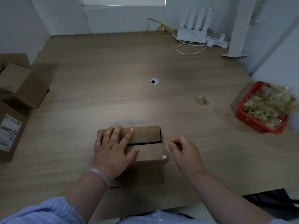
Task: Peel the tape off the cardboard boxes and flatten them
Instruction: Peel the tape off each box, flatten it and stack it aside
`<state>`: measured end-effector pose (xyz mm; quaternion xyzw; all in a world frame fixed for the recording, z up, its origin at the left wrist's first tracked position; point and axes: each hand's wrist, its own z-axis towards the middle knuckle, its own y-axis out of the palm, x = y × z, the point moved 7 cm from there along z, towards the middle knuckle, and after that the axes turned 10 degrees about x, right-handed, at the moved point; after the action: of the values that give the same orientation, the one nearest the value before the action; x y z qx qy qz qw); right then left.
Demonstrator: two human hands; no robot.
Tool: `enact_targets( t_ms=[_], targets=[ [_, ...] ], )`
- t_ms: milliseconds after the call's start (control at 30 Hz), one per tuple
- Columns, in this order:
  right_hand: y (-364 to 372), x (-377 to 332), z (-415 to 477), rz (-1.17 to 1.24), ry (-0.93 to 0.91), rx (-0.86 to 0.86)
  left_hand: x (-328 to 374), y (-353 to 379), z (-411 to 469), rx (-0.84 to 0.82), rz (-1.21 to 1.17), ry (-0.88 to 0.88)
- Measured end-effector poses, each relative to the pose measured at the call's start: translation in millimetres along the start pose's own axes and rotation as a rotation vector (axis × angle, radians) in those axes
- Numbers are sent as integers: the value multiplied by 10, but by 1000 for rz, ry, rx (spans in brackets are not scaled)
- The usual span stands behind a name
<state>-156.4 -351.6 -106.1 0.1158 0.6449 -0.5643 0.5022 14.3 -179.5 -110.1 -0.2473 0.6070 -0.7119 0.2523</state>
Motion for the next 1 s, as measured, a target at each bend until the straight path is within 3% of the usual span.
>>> enact_targets(
  t_ms=[133,333,467,667,867,1000],
  targets=[
    [-94,78,-64,97,61,51,10,18,36,-27,-22,-28],
    [-145,201,-21,303,299,157,17,1,17,-51,-16,-17],
    [-70,133,105,351,341,165,25,-6,15,-58,-12,-12],
    [132,12,194,215,263,35,25,-5,14,-42,-13,-7],
    [73,16,111,370,249,-30,28,-13,11,-36,-15,3],
    [155,-19,-1,433,251,-220,18,-8,3,-44,-13,-2]
  ],
)
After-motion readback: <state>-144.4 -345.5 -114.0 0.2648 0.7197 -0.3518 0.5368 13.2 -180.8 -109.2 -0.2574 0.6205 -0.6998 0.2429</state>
